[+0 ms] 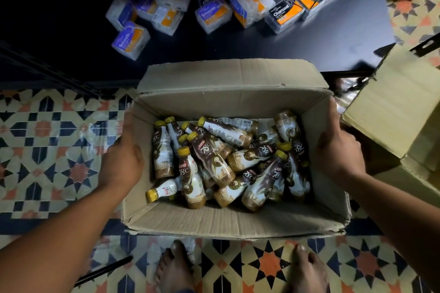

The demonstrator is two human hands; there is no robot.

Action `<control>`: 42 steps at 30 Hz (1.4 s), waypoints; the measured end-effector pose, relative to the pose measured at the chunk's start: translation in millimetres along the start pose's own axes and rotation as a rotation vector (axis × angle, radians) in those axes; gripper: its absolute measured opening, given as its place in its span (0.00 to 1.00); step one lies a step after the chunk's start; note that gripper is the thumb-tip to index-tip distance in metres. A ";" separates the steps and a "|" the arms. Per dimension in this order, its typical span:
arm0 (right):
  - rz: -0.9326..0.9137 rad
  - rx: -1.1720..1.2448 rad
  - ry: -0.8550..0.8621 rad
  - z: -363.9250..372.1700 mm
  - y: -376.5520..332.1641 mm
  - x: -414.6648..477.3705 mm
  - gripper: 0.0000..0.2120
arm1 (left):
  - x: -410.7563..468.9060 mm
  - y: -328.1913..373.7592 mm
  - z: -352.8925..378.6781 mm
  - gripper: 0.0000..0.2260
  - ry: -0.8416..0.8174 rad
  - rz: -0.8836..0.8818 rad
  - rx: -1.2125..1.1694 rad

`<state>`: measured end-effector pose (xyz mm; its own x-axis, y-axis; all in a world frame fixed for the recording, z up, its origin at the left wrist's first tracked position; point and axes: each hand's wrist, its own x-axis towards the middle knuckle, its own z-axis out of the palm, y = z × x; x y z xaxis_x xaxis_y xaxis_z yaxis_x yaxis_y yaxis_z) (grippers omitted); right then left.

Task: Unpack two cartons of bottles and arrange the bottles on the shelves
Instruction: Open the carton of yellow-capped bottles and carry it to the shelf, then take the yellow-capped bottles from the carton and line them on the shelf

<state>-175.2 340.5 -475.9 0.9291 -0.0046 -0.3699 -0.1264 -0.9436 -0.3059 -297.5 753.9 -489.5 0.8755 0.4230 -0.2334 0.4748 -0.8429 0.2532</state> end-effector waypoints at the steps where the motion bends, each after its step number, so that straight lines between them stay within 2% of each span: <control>1: -0.011 -0.013 0.012 0.4 2.9 -0.6 0.49 | -0.4 0.2 2.6 0.40 0.010 0.025 0.022; 7: -0.097 -0.188 0.026 7.1 2.8 -3.7 0.42 | 2.3 10.3 4.8 0.40 0.040 0.197 0.344; 10: -0.156 -0.265 0.070 10.9 2.7 -6.5 0.33 | 7.6 9.9 9.2 0.30 0.054 0.368 0.473; 14: -0.399 -0.339 0.176 15.4 12.1 -6.2 0.20 | 7.5 4.6 15.4 0.18 0.061 0.475 0.525; 17: -0.521 -0.407 0.155 16.3 14.5 -5.9 0.25 | 5.9 4.3 15.7 0.14 0.084 0.553 0.530; 20: -0.576 -0.536 0.157 15.3 11.6 -1.4 0.25 | 5.5 15.0 13.6 0.13 -0.021 0.560 0.504; 23: -0.647 -0.561 0.179 13.3 -2.0 13.1 0.20 | 17.4 41.5 9.5 0.15 -0.190 0.459 0.419; 25: -0.598 -0.552 0.123 7.0 -16.2 23.9 0.22 | 32.9 57.4 9.7 0.16 -0.216 0.417 0.263; 28: -0.534 -0.418 0.041 -2.5 -31.2 39.0 0.17 | 58.3 79.8 12.0 0.18 -0.354 0.355 0.105; 31: -0.421 -0.223 -0.046 -5.2 -42.5 48.9 0.14 | 74.1 95.5 16.4 0.21 -0.453 0.284 0.112; 33: -0.395 -0.173 -0.073 1.1 -43.2 56.0 0.17 | 76.4 99.4 25.0 0.19 -0.498 0.247 0.115; 35: -0.357 -0.168 -0.128 10.2 -40.9 55.9 0.16 | 70.8 98.8 36.2 0.17 -0.546 0.206 0.104; 37: -0.325 -0.205 -0.183 18.1 -36.4 49.2 0.14 | 63.3 97.7 44.7 0.17 -0.562 0.178 0.079; 40: -0.235 -0.304 -0.306 28.3 -32.5 34.9 0.19 | 53.0 96.2 50.4 0.15 -0.529 0.114 -0.033; 42: -0.139 -0.257 -0.372 34.7 -31.4 34.1 0.20 | 51.1 93.5 52.9 0.14 -0.492 0.078 -0.093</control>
<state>-151.7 381.5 -509.3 0.7376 0.2025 -0.6441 0.1244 -0.9784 -0.1651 -213.2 679.1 -527.4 0.7731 0.1345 -0.6199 0.4356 -0.8229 0.3647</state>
